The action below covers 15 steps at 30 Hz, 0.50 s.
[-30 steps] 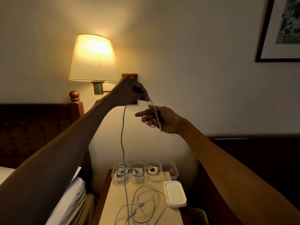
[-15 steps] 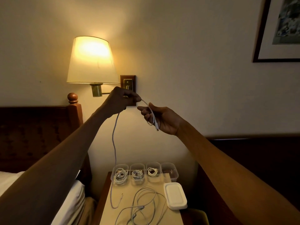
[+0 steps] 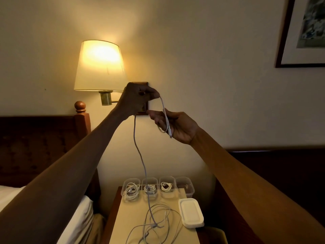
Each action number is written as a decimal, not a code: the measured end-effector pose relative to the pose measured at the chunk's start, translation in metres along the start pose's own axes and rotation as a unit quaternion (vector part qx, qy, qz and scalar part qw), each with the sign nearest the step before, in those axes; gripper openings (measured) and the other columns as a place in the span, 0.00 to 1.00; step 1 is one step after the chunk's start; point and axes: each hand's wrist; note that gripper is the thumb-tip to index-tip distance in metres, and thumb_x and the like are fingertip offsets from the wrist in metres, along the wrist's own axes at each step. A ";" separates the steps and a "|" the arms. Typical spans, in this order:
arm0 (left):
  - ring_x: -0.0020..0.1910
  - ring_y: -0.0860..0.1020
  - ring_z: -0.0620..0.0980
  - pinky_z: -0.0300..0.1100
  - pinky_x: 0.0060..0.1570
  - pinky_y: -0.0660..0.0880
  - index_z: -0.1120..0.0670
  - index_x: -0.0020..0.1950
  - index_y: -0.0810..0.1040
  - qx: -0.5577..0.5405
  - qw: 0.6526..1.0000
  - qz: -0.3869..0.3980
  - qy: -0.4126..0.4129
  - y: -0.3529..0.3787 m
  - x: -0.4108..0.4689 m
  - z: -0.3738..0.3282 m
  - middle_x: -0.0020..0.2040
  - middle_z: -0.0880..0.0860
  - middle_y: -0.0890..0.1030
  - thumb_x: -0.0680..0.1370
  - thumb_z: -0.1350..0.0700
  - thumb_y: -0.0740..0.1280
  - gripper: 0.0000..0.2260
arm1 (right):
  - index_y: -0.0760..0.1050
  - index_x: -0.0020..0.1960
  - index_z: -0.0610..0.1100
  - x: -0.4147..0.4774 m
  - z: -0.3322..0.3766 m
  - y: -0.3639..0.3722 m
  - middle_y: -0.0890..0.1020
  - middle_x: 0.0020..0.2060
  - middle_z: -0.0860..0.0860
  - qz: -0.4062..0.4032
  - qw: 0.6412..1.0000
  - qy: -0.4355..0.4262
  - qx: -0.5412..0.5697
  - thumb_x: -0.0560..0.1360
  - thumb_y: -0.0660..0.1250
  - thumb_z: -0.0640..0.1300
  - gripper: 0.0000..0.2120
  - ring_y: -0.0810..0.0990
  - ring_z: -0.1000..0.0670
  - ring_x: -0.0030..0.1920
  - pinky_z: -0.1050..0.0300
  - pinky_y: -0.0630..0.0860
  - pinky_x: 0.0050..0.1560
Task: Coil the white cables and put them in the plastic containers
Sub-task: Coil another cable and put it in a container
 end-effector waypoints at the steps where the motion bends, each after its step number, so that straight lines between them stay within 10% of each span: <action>1: 0.42 0.78 0.31 0.23 0.39 0.71 0.55 0.54 0.84 0.012 1.000 -0.001 -0.004 0.002 0.000 0.001 0.44 0.42 0.82 0.77 0.59 0.71 0.07 | 0.76 0.61 0.30 0.000 -0.001 0.002 0.82 0.54 0.37 0.001 1.000 -0.003 -0.001 0.84 0.49 0.44 0.23 0.86 0.44 0.43 0.56 0.83 0.44; 15: 0.25 0.72 0.42 0.33 0.26 0.68 0.48 0.44 0.79 -0.013 0.984 0.125 -0.128 0.016 -0.027 0.021 0.34 0.52 0.77 0.80 0.60 0.65 0.08 | 0.70 0.65 0.33 0.000 0.005 0.004 0.83 0.52 0.37 -0.027 0.995 -0.092 0.036 0.84 0.51 0.48 0.21 0.85 0.48 0.37 0.63 0.80 0.39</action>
Point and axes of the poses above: each hand's wrist, its own x-axis towards the middle knuckle, its own y-axis out of the palm, z = x × y
